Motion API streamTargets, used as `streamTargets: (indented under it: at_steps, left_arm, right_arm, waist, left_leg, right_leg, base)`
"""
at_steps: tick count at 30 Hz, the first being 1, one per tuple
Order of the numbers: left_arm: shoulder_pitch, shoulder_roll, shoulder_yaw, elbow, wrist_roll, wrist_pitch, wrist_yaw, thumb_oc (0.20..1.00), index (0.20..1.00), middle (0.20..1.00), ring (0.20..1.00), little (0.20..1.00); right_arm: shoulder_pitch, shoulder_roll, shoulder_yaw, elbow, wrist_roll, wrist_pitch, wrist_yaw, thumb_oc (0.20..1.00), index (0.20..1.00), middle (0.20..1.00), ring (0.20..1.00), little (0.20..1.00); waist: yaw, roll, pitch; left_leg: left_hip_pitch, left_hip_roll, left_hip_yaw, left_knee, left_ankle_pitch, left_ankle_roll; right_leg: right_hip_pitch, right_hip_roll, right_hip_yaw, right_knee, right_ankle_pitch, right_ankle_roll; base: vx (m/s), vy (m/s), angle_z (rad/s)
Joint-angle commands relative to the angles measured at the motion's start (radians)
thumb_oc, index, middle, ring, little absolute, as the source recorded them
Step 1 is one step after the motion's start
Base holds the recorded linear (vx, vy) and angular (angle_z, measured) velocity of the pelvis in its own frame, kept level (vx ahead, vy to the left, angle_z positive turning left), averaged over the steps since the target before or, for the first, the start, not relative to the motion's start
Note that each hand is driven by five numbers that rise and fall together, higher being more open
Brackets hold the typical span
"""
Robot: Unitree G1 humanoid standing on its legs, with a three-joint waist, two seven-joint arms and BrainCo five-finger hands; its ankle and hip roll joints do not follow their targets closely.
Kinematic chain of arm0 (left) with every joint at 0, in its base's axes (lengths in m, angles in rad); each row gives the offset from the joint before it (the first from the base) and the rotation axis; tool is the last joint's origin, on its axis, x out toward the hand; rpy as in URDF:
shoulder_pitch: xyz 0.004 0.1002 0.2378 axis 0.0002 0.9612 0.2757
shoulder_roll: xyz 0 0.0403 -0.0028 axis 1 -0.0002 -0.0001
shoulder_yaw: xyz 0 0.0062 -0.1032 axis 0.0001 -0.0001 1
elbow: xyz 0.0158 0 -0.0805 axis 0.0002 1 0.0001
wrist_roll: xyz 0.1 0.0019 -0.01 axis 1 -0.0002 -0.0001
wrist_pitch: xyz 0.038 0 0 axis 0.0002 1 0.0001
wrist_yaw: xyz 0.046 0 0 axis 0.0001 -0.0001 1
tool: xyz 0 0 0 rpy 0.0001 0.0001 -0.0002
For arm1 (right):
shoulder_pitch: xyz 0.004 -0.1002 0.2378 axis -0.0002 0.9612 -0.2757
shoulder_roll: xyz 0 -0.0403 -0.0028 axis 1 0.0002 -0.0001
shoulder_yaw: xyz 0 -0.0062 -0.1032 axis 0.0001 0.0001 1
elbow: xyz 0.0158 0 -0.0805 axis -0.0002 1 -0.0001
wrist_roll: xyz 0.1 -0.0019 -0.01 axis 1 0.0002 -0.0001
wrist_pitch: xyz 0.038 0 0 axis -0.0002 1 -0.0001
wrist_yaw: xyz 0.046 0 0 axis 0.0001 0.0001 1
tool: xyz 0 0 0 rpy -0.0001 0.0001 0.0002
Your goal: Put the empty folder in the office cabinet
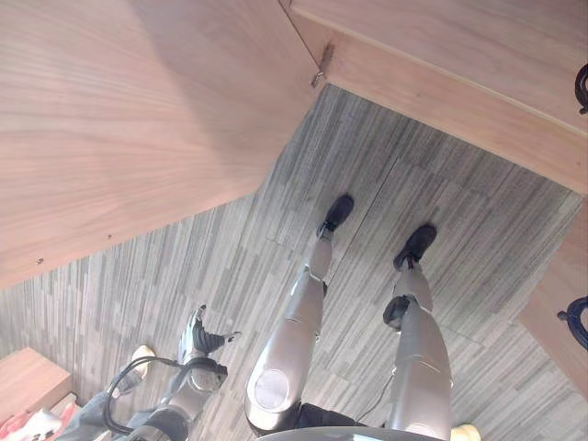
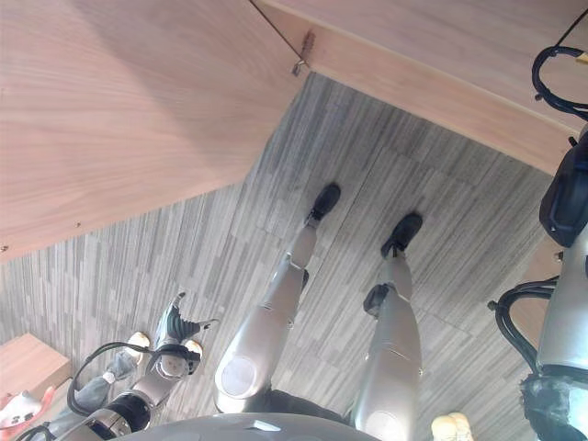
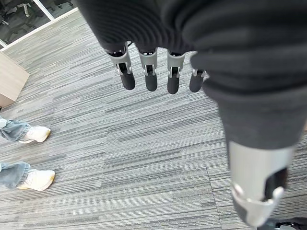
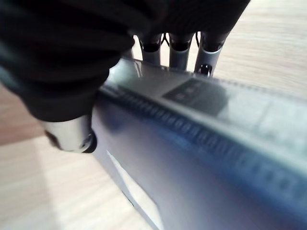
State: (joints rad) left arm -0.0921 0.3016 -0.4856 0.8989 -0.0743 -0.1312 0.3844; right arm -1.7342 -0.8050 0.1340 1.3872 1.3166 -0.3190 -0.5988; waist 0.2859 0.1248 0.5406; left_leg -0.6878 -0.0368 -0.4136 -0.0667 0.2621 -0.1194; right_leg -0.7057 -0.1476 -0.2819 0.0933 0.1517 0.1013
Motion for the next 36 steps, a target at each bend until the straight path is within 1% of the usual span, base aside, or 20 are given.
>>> streamTargets:
  at_steps: [1, 12, 18, 20, 24, 26, 32, 33, 34, 35, 36]
  left_arm:
    - [0.011, 0.098, -0.008, 0.065, -0.029, 0.005, 0.026, 1.0, 1.0, 1.0, 1.0, 1.0]
    - [0.026, 0.117, -0.003, 0.031, -0.041, 0.008, 0.029, 1.0, 1.0, 1.0, 1.0, 1.0]
    - [0.021, 0.117, 0.002, 0.031, -0.041, 0.014, 0.033, 1.0, 1.0, 1.0, 1.0, 1.0]
    - [0.021, 0.115, 0.002, 0.031, -0.041, 0.015, 0.031, 1.0, 1.0, 1.0, 1.0, 1.0]
    - [0.008, 0.116, -0.002, 0.035, -0.039, 0.019, 0.027, 1.0, 1.0, 1.0, 1.0, 1.0]
    - [0.003, 0.111, -0.002, 0.037, -0.041, 0.02, 0.025, 1.0, 1.0, 1.0, 1.0, 1.0]
    - [0.005, 0.097, 0.003, 0.045, -0.056, 0.024, 0.015, 1.0, 1.0, 1.0, 1.0, 1.0]
    - [-0.086, 0.102, -0.007, 0.077, -0.062, 0.05, 0.01, 1.0, 1.0, 1.0, 1.0, 1.0]
    - [-0.112, 0.093, -0.004, 0.096, -0.066, 0.052, 0.006, 1.0, 1.0, 1.0, 1.0, 1.0]
    - [-0.172, 0.082, -0.026, 0.119, -0.058, 0.053, 0.023, 1.0, 1.0, 1.0, 1.0, 1.0]
    - [-0.192, 0.08, -0.039, 0.103, -0.058, 0.06, 0.014, 1.0, 1.0, 1.0, 1.0, 1.0]
  right_arm:
    - [0.035, -0.074, 0.146, -0.038, -0.038, -0.005, 0.06, 1.0, 1.0, 1.0, 1.0, 1.0]
    - [0.015, -0.079, 0.153, 0.007, -0.027, 0.005, 0.031, 1.0, 1.0, 1.0, 1.0, 1.0]
    - [-0.004, -0.081, 0.153, 0.086, -0.012, 0.048, 0.005, 1.0, 1.0, 1.0, 1.0, 1.0]
    - [-0.007, -0.087, 0.157, 0.119, -0.012, 0.071, -0.004, 1.0, 1.0, 1.0, 1.0, 1.0]
    - [-0.011, -0.105, 0.161, 0.211, -0.005, 0.138, -0.016, 1.0, 1.0, 1.0, 1.0, 1.0]
    - [-0.006, -0.105, 0.156, 0.237, 0.003, 0.156, -0.021, 1.0, 1.0, 1.0, 1.0, 1.0]
    - [0.011, -0.105, 0.151, 0.262, 0.011, 0.18, -0.025, 1.0, 1.0, 1.0, 1.0, 1.0]
    - [0.007, -0.062, 0.173, 0.25, -0.015, 0.192, -0.014, 1.0, 1.0, 1.0, 1.0, 1.0]
    - [-0.009, -0.061, 0.178, 0.249, -0.019, 0.191, -0.017, 1.0, 1.0, 1.0, 1.0, 1.0]
    - [-0.001, -0.038, 0.168, 0.246, -0.04, 0.204, -0.028, 1.0, 1.0, 1.0, 1.0, 1.0]
    - [0.002, -0.057, 0.162, 0.259, -0.065, 0.229, -0.05, 1.0, 1.0, 1.0, 1.0, 1.0]
  waist:
    - [0.019, -0.074, -0.097]
    - [0.022, -0.089, -0.09]
    - [0.018, -0.096, -0.09]
    - [0.014, -0.098, -0.089]
    - [0.006, -0.103, -0.087]
    - [0.002, -0.105, -0.084]
    - [-0.007, -0.111, -0.079]
    - [-0.028, -0.125, -0.089]
    - [-0.031, -0.124, -0.079]
    - [-0.048, -0.13, -0.073]
    - [-0.054, -0.13, -0.068]
  left_leg:
    - [0.102, 0.022, 0.041, -0.021, -0.193, -0.012]
    - [0.099, 0.019, 0.033, -0.021, -0.192, -0.017]
    - [0.1, 0.022, 0.032, -0.021, -0.193, -0.019]
    - [0.1, 0.024, 0.035, -0.021, -0.194, -0.02]
    - [0.104, 0.025, 0.037, -0.021, -0.196, -0.02]
    - [0.105, 0.026, 0.038, -0.021, -0.197, -0.02]
    - [0.107, 0.03, 0.043, -0.021, -0.199, -0.021]
    - [0.109, 0.033, 0.045, -0.021, -0.193, -0.022]
    - [0.106, 0.032, 0.047, -0.021, -0.193, -0.021]
    - [0.102, 0.031, 0.049, -0.021, -0.177, -0.023]
    - [0.097, 0.026, 0.05, -0.021, -0.175, -0.022]
  right_leg:
    - [0.039, -0.029, 0.06, -0.075, -0.092, 0.048]
    - [0.055, -0.027, 0.061, -0.081, -0.095, 0.047]
    - [0.065, -0.025, 0.062, -0.089, -0.094, 0.045]
    - [0.067, -0.023, 0.063, -0.091, -0.093, 0.044]
    - [0.073, -0.019, 0.066, -0.094, -0.092, 0.042]
    - [0.075, -0.017, 0.068, -0.096, -0.092, 0.041]
    - [0.081, -0.014, 0.071, -0.102, -0.091, 0.04]
    - [0.08, -0.012, 0.074, -0.104, -0.085, 0.041]
    - [0.077, -0.013, 0.075, -0.104, -0.085, 0.041]
    - [0.067, -0.018, 0.07, -0.1, -0.062, 0.039]
    - [0.068, -0.018, 0.074, -0.108, -0.056, 0.042]
  base:
    - [-0.01, -0.016, 0.07]
    - [0.0, -0.004, 0.01]
    - [0.0, 0.0, 0.0]
    - [0.0, 0.0, 0.0]
    - [0.0, 0.0, 0.0]
    - [0.0, 0.0, 0.0]
    - [0.0, 0.007, 0.0]
    - [-0.01, 0.037, -0.02]
    - [-0.09, 0.095, -0.02]
    - [-0.09, 0.088, -0.05]
    - [-0.09, 0.089, -0.02]
